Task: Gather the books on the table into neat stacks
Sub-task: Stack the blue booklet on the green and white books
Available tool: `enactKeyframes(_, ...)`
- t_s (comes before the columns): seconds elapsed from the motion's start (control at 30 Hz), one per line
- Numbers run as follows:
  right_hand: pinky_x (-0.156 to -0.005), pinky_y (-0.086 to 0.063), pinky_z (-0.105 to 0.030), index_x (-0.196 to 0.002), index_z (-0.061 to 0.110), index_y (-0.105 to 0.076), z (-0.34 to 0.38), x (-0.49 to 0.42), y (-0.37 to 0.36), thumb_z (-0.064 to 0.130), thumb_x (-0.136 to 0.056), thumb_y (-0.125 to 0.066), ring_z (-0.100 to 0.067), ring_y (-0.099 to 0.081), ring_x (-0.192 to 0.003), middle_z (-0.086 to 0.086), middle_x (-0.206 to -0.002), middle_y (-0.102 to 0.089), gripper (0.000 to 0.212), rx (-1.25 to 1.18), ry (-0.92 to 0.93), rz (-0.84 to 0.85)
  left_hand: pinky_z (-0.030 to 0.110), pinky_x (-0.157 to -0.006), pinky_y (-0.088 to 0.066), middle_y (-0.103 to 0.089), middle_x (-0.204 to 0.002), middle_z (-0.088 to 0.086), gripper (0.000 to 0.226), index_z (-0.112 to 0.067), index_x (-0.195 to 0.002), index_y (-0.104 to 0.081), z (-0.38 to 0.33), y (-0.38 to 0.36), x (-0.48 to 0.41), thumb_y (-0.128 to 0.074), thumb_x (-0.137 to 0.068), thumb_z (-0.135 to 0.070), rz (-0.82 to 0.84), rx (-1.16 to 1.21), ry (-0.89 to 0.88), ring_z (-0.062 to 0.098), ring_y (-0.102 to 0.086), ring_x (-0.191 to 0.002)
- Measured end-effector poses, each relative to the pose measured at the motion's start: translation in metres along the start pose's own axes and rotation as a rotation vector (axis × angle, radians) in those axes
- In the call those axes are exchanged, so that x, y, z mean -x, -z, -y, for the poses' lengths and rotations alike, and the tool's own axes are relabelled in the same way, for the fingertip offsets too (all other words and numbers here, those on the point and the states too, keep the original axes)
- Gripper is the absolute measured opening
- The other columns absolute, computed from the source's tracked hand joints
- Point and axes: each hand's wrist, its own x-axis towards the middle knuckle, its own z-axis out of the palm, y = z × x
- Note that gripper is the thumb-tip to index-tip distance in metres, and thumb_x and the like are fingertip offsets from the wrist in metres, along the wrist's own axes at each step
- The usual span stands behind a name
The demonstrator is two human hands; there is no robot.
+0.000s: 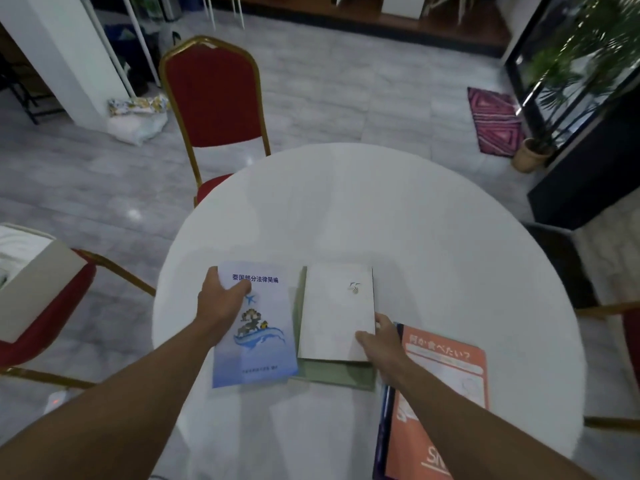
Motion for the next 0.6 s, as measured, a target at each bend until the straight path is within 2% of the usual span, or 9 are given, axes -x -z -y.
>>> enactKeyframes(0.1, -0.095, -0.051, -0.035, -0.144, 0.012, -0.041, -0.011, 0.006, -0.006, 0.014, -0.094, -0.055, -0.027, -0.058, -0.117, -0.01, -0.133, -0.056, 0.052, 0.256, 0.054, -0.072, 0.033, -0.07, -0.046, -0.062, -0.089, -0.007, 0.04, -0.022, -0.103, -0.054, 0.001, -0.004, 0.004, -0.068, -0.067, -0.03, 0.011, -0.019, -0.006, 0.017, -0.06, -0.082)
enactKeyframes(0.17, -0.103, -0.046, -0.038, -0.142, 0.009, -0.039, -0.013, 0.009, -0.011, 0.02, -0.093, -0.057, -0.031, -0.05, -0.127, -0.014, -0.14, -0.045, 0.053, 0.483, 0.078, -0.147, 0.03, -0.064, -0.044, -0.061, -0.089, -0.009, 0.041, -0.023, -0.103, -0.053, 0.001, -0.005, 0.007, -0.068, -0.066, -0.032, 0.017, -0.028, -0.011, 0.012, -0.059, -0.08)
enactKeyframes(0.27, -0.115, -0.032, -0.042, -0.146, 0.012, -0.031, -0.016, 0.014, -0.013, 0.039, -0.088, -0.064, -0.033, -0.028, -0.141, -0.014, -0.152, -0.023, 0.072, 0.727, 0.151, -0.203, 0.027, -0.058, -0.043, -0.06, -0.087, -0.01, 0.038, -0.024, -0.1, -0.052, 0.0, -0.005, 0.009, -0.068, -0.067, -0.032, 0.018, -0.038, -0.022, 0.007, -0.058, -0.078)
enactKeyframes(0.33, -0.123, -0.022, -0.042, -0.158, 0.013, -0.014, -0.021, 0.011, -0.008, 0.043, -0.091, -0.06, -0.033, -0.013, -0.151, -0.01, -0.164, -0.005, 0.087, 0.78, 0.228, -0.12, 0.026, -0.056, -0.042, -0.06, -0.086, -0.009, 0.036, -0.025, -0.099, -0.052, -0.002, -0.005, 0.01, -0.068, -0.068, -0.031, 0.017, -0.038, -0.02, 0.006, -0.058, -0.077)
enactKeyframes(0.43, -0.126, -0.011, -0.04, -0.162, 0.014, 0.002, -0.025, 0.005, 0.0, 0.042, -0.1, -0.049, -0.028, 0.001, -0.157, -0.003, -0.17, 0.01, 0.085, 0.843, 0.284, 0.056, 0.026, -0.057, -0.043, -0.061, -0.086, -0.008, 0.034, -0.025, -0.097, -0.052, -0.004, -0.007, 0.01, -0.068, -0.068, -0.031, 0.021, -0.039, -0.019, 0.008, -0.059, -0.078)
enactKeyframes(0.5, -0.126, -0.011, -0.039, -0.162, 0.013, 0.001, -0.027, 0.005, 0.004, 0.041, -0.1, -0.049, -0.026, 0.002, -0.157, -0.003, -0.17, 0.012, 0.084, 0.844, 0.297, 0.095, 0.028, -0.059, -0.045, -0.062, -0.087, -0.007, 0.034, -0.025, -0.097, -0.052, -0.006, -0.009, 0.009, -0.068, -0.068, -0.03, 0.032, -0.042, -0.023, 0.01, -0.06, -0.079)
enactKeyframes(0.6, -0.125, -0.013, -0.037, -0.162, 0.012, -0.006, -0.025, 0.006, 0.009, 0.04, -0.1, -0.05, -0.024, -0.002, -0.157, -0.003, -0.171, 0.006, 0.081, 0.809, 0.317, 0.104, 0.037, -0.07, -0.054, -0.063, -0.09, -0.002, 0.036, -0.021, -0.1, -0.053, -0.014, -0.018, 0.008, -0.068, -0.068, -0.028, 0.059, -0.023, -0.016, 0.015, -0.063, -0.081)
